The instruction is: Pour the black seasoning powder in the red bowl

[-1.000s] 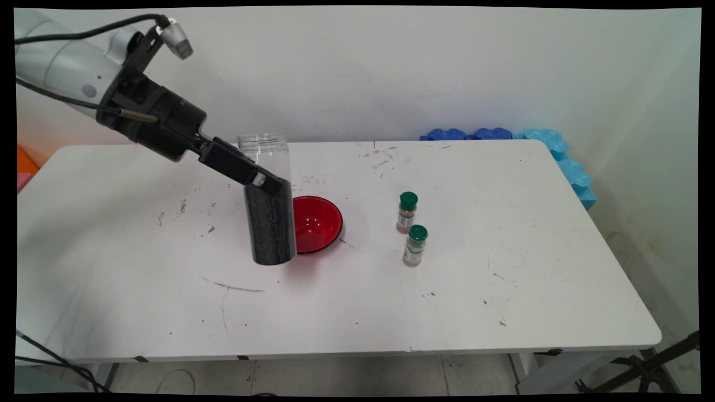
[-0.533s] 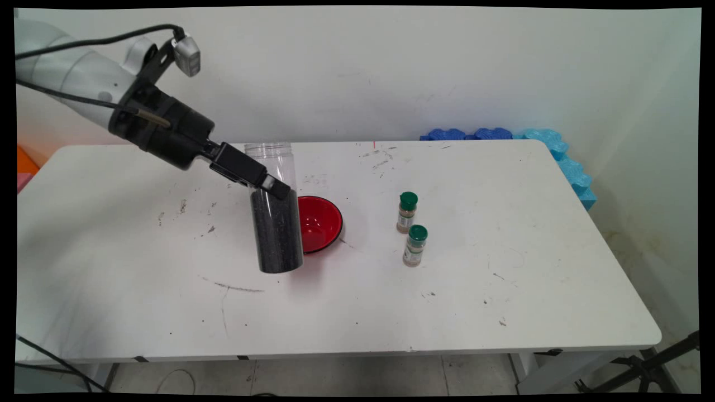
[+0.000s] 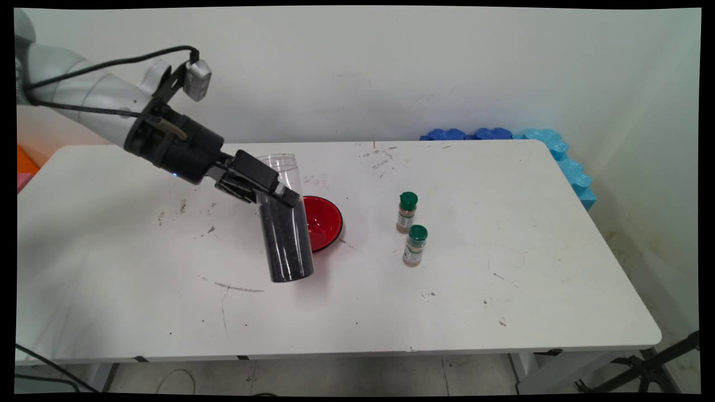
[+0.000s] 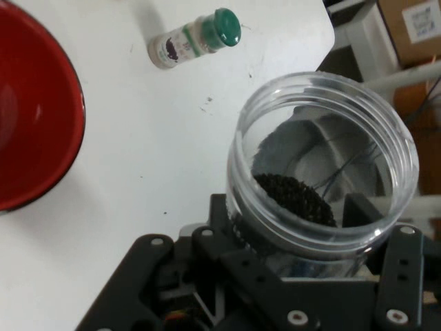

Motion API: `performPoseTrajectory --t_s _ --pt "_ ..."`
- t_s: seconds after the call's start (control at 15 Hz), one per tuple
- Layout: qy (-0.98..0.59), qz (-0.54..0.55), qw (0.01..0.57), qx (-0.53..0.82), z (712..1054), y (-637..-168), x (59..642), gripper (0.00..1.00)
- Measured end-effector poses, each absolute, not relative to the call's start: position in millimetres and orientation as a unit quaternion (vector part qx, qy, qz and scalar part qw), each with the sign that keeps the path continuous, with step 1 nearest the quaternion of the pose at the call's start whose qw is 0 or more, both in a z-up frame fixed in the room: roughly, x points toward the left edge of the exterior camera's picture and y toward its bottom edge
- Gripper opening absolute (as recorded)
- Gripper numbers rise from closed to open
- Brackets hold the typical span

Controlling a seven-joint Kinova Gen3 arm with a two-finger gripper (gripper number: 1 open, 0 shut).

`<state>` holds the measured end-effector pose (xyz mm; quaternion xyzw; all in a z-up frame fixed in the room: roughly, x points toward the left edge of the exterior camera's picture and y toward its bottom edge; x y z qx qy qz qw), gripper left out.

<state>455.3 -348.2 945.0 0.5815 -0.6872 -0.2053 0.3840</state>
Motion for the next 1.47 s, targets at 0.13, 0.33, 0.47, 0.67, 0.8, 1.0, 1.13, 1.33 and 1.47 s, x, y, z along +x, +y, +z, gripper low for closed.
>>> performPoseTrajectory --t_s 0.13,0.33,0.47,0.67,0.8,1.0,1.13,1.33,1.47 --pt "-0.664 -0.220 0.380 0.605 940 -348 454 0.00" --pt "-0.638 -0.237 0.374 0.630 933 -347 454 0.00" --pt "-0.625 -0.244 0.369 0.643 929 -346 454 0.00" --pt "-0.596 -0.258 0.363 0.669 922 -346 456 0.00" --pt "-0.577 -0.264 0.360 0.684 918 -347 456 0.00" --pt "-0.544 -0.276 0.354 0.709 911 -350 458 0.00" --pt "-0.521 -0.286 0.347 0.725 906 -351 458 0.00" --pt "-0.487 -0.300 0.340 0.746 899 -354 458 0.00" --pt "-0.466 -0.308 0.336 0.758 896 -355 457 0.00"
